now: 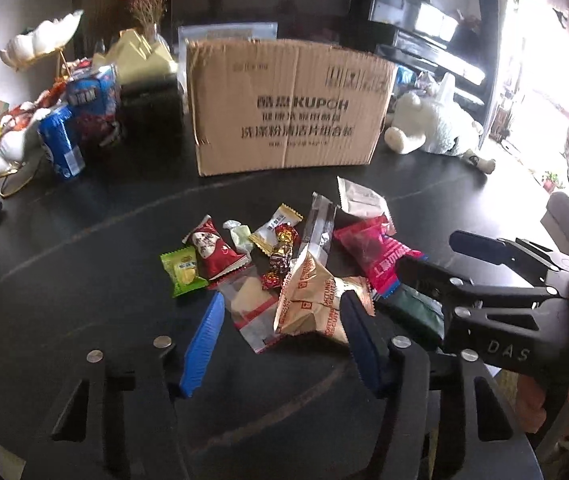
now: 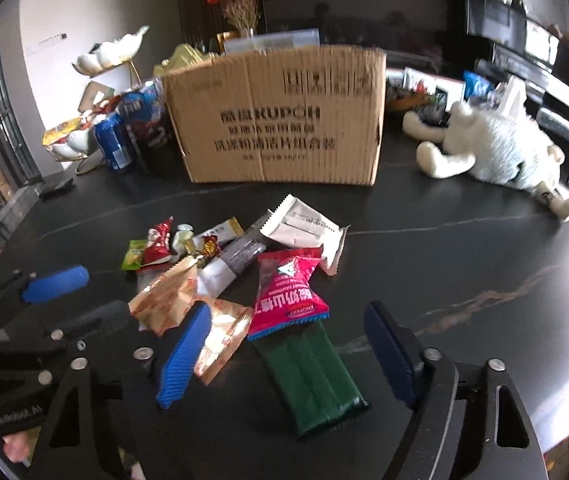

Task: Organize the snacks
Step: 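Grasp the tan paper snack bag with left gripper while right grasps the pink yogurt bag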

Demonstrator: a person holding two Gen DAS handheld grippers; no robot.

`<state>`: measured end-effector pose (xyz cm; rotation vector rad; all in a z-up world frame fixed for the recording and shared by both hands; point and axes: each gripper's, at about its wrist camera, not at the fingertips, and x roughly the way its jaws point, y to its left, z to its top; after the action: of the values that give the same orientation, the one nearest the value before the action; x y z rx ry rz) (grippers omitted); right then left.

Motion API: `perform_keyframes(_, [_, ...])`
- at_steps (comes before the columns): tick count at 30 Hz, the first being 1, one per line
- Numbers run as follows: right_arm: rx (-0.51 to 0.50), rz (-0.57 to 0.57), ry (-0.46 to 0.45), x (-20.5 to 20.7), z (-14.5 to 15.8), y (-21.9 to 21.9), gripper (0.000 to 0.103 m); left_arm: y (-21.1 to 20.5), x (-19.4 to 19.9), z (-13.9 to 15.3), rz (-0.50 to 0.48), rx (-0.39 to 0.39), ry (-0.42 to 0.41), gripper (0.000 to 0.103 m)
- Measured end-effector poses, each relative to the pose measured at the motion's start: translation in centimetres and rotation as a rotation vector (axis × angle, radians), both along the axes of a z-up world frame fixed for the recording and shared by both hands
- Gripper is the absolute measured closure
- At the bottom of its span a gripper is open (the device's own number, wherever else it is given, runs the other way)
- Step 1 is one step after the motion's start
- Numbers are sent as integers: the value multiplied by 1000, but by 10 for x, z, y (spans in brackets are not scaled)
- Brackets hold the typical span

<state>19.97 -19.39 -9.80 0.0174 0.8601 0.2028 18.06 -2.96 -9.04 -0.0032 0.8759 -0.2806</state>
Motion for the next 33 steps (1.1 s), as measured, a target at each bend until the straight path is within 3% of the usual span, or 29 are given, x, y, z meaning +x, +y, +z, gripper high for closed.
perform_keyframes(8, [22, 11, 53, 24, -18, 3, 35, -3, 20, -19, -13, -62, 79, 54])
perform_keyframes(16, [27, 18, 91, 38, -32, 5, 41, -7, 29, -30, -26, -142, 124, 55])
perform_keyframes(18, [23, 14, 106, 41, -37, 4, 44, -7, 31, -30, -29, -164, 135, 60])
perform_keyframes(26, [9, 8, 117, 44, -42, 2, 58, -9, 34, -29, -46, -209, 147, 74])
perform_keyframes(33, [-15, 6, 94, 40, -39, 3, 59, -8, 29, -25, -40, -202, 130, 77])
